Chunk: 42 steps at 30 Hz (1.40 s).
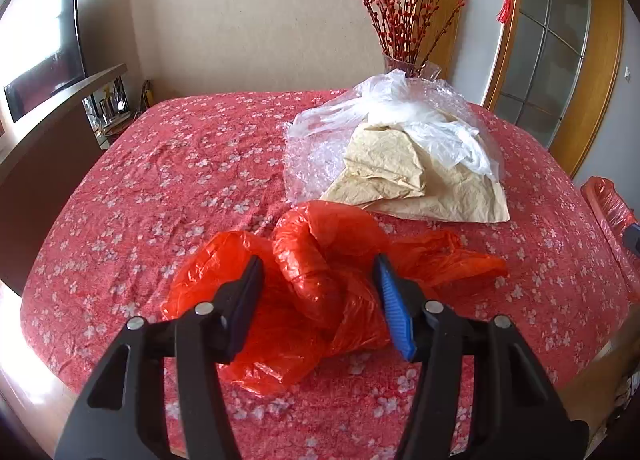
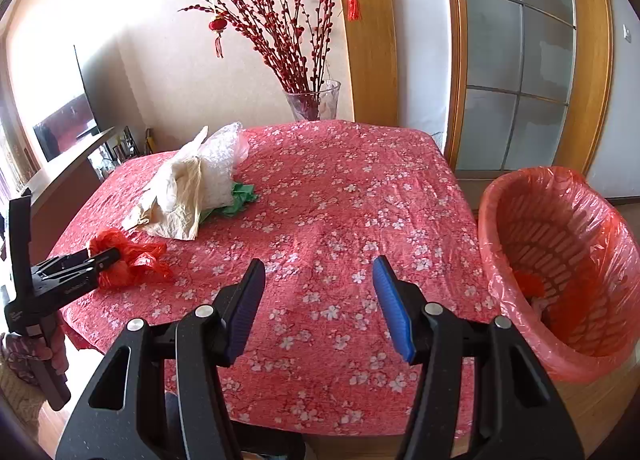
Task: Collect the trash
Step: 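Grasp the crumpled red bag with the left tool while the right tool grasps the white bag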
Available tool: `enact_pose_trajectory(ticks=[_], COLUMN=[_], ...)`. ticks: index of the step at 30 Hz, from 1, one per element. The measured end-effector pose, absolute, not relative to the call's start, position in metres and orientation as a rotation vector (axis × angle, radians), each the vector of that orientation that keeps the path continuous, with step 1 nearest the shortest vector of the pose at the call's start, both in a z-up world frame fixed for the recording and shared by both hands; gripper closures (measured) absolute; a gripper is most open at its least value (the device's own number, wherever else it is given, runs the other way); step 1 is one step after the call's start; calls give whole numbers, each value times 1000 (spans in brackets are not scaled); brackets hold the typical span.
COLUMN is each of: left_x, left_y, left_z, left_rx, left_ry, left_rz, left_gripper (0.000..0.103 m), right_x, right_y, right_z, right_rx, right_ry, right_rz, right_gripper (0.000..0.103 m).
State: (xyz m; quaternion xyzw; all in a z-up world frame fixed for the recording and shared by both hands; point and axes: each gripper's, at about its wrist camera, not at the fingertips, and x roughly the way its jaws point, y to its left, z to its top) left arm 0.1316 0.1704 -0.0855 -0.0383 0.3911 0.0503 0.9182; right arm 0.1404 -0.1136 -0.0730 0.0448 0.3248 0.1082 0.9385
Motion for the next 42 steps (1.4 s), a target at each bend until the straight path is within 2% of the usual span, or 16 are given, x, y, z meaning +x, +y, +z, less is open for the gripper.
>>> enact_pose_trajectory(ticks=[6,9,12,14,17,32,37,40,42], left_x=[132,134,131,129,126,120,126,130,132], left_y=[178,179,179,179,183,237,258,267,272], left_z=[-82,-87,-89,-88,-84,-50,-45,-45,-45], left_rx=[-126,-133,-147,-154,-164,-177,-188,-195,-196], left_ry=[807,818,810,807,803,713,692,690,689], left_rz=[112,92,76,75,67,172,199,208,208], left_gripper=[45,51,59,71,79,81,81,81,81], right_x=[138,137,138,138,138,179,205,219,230], right_y=[-104,-101,-100,-98,-93,-12,25,40,51], right_z=[-71,-71,-73,-73,-73,-54,-52,-53,-56], right_rx=[85,81,85,86,79,48,46,39,33], right_ry=[661,660,662,666,667,644,645,649,660], right_rz=[236,242,245,251,262,405,456,466,468], right_gripper=[46,46,46,46,46,47,53,62,63])
